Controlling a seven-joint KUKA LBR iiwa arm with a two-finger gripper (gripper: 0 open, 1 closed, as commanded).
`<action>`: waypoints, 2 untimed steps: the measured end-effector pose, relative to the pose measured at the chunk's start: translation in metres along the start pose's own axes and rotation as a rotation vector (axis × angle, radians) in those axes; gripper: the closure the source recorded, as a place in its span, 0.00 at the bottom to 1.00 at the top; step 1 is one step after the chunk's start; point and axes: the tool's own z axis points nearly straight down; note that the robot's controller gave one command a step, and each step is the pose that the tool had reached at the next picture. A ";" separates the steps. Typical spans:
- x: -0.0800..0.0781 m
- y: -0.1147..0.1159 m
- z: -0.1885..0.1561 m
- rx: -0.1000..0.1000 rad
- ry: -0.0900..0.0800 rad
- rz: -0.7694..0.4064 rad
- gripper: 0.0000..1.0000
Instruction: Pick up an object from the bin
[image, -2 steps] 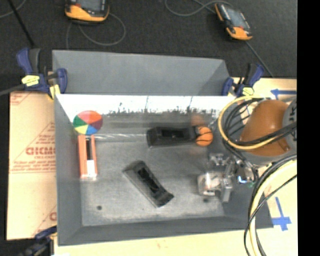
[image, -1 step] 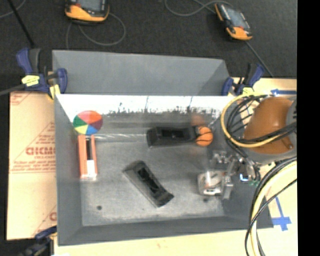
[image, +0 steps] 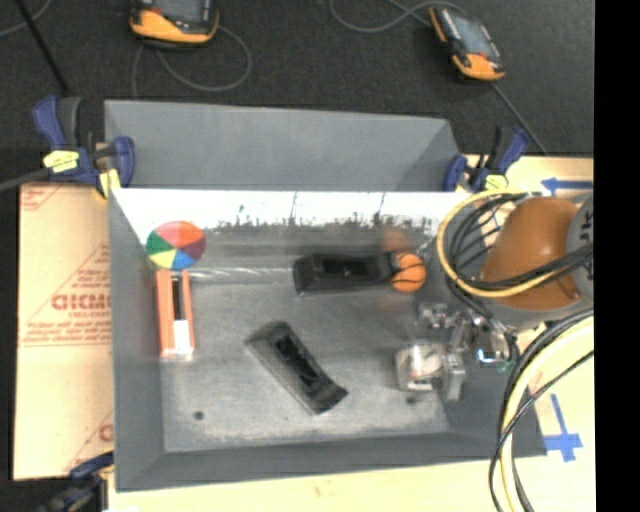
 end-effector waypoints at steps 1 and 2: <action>-0.007 -0.012 0.003 -0.002 0.004 0.166 1.00; -0.007 -0.012 0.003 -0.001 0.004 0.166 1.00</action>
Offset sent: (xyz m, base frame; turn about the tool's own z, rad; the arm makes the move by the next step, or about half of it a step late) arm 0.0000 0.0000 0.0000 0.0000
